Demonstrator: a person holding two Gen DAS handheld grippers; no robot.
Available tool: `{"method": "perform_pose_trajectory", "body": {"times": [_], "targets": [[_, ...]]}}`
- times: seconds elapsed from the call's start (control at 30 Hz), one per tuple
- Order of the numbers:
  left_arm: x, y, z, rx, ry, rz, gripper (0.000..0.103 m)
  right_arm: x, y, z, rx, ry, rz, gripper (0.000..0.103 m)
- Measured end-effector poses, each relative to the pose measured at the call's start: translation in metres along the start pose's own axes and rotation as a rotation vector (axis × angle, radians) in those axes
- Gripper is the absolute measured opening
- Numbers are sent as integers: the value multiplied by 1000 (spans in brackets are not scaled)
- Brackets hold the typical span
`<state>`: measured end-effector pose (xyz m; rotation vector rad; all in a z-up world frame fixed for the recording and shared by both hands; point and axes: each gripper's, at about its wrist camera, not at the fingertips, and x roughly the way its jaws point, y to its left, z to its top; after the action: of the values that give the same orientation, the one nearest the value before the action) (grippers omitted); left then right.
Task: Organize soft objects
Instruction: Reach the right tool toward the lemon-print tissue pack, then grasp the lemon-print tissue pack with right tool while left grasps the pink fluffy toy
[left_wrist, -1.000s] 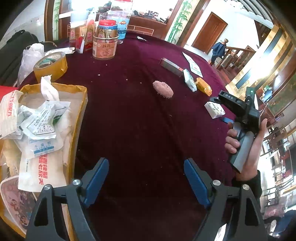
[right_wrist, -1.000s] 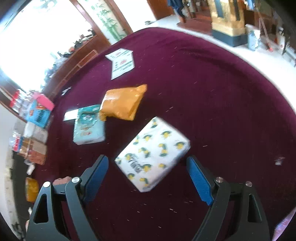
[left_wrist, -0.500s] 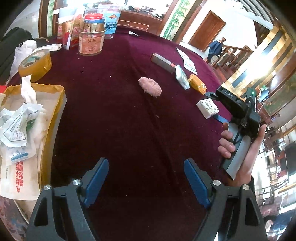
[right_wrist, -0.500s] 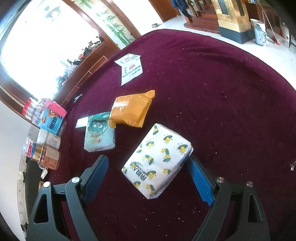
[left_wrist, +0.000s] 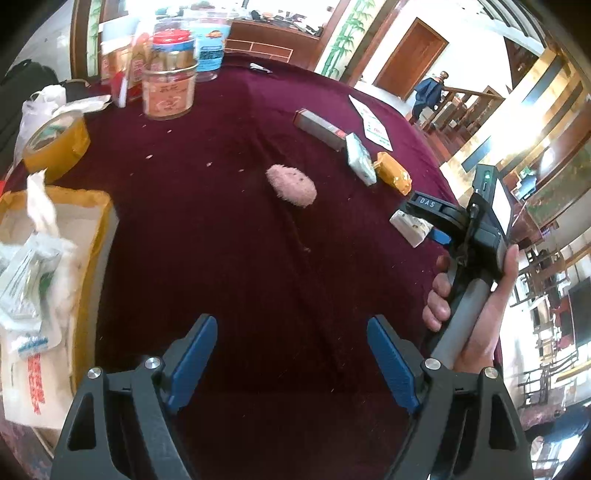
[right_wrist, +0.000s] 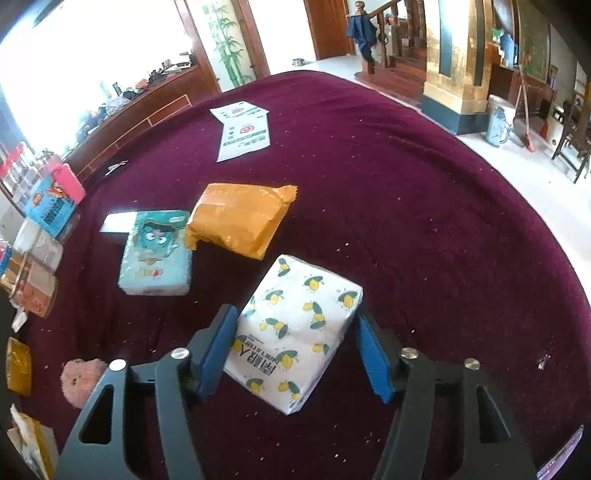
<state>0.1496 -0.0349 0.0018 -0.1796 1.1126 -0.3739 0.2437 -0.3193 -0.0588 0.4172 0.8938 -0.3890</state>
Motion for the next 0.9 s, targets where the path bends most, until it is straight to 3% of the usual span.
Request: {"method": "perform_pose_trajectory", "body": {"times": [0.3,0.57,0.63,0.67,0.77,0.83,0.9], "targets": [[45,-14,44,-25,65,28,86,-18,-3,-1,21,24,191,36],[87,-8,104,-117,84,40,83,-30,5,0,-11,-38,200,36],[102,-7,115,-109,97,92,75,-31,6,1,-8,-36,219,36],[111,-4,119,-118,110,118,61,-31,6,1,-12,-36,220,36],[127,2,120,-139,151,93,39,-31,7,1,-10,-31,238,36],[128,6,118,-167,142,73,37,-32,11,-1,-23,-33,241,36],[125,2,114,-134,122,103,29,-31,16,-4,-48,-30,238,36]]}}
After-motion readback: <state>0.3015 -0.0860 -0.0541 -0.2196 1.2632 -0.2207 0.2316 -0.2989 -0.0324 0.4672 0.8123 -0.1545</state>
